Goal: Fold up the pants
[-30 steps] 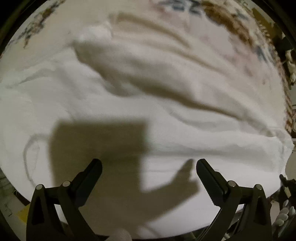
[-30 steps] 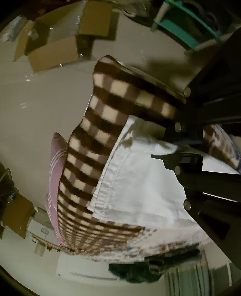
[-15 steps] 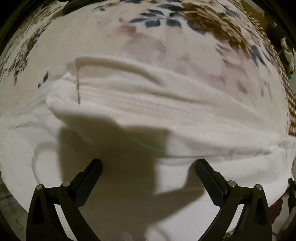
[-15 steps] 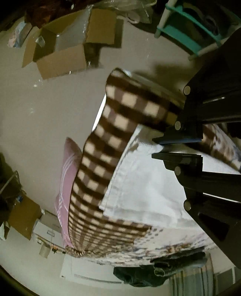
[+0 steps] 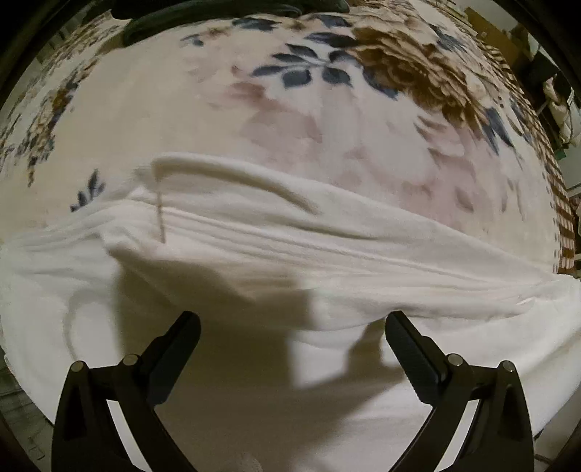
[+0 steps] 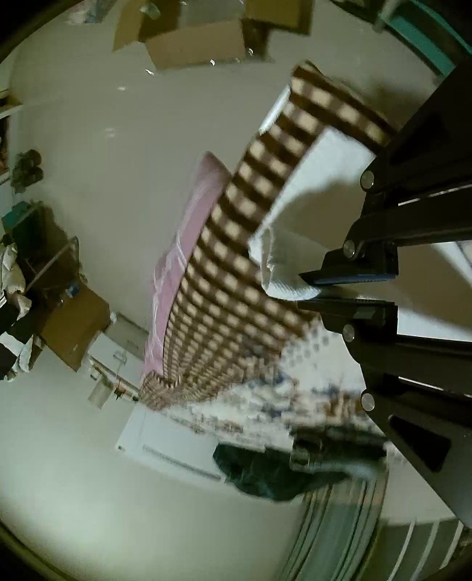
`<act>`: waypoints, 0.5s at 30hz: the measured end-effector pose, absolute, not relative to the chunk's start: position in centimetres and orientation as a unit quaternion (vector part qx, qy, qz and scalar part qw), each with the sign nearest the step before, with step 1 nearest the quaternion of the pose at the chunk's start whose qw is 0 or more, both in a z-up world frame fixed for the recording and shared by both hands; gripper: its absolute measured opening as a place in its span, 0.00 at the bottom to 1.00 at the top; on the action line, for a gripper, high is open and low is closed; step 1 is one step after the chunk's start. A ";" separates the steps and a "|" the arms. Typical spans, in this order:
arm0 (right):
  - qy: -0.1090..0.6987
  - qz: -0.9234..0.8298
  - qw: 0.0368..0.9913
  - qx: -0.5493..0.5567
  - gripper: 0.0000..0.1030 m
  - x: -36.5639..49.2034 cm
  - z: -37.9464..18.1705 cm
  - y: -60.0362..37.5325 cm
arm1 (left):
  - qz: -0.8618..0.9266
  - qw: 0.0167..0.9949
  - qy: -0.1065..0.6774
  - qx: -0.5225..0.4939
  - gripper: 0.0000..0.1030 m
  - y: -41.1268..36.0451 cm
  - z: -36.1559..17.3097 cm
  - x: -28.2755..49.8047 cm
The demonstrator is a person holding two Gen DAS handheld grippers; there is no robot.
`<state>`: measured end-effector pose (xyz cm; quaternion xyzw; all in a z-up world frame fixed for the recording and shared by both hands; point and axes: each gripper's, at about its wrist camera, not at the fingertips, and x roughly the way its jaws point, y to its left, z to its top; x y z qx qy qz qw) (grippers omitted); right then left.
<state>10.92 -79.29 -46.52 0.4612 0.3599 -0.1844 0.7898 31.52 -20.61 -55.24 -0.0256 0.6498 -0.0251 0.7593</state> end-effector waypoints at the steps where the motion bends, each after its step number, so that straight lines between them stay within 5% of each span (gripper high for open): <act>1: 0.385 -0.202 0.775 0.459 0.07 10.8 -48.6 -79.8 | -0.024 0.759 0.651 -0.026 1.00 -20.4 -55.2 31.5; 5: 0.488 -0.232 0.695 0.474 0.10 9.1 -55.8 -81.2 | -0.020 0.751 0.659 -0.031 1.00 -20.4 -55.1 30.2; 10: 0.433 -0.232 0.692 0.529 0.37 5.8 -55.3 -80.9 | -0.043 0.753 0.656 -0.014 1.00 -21.6 -55.1 29.4; 15: 0.417 -0.208 0.677 0.570 0.38 6.7 -58.8 -79.9 | -0.062 0.738 0.672 -0.013 1.00 -23.3 -57.5 28.6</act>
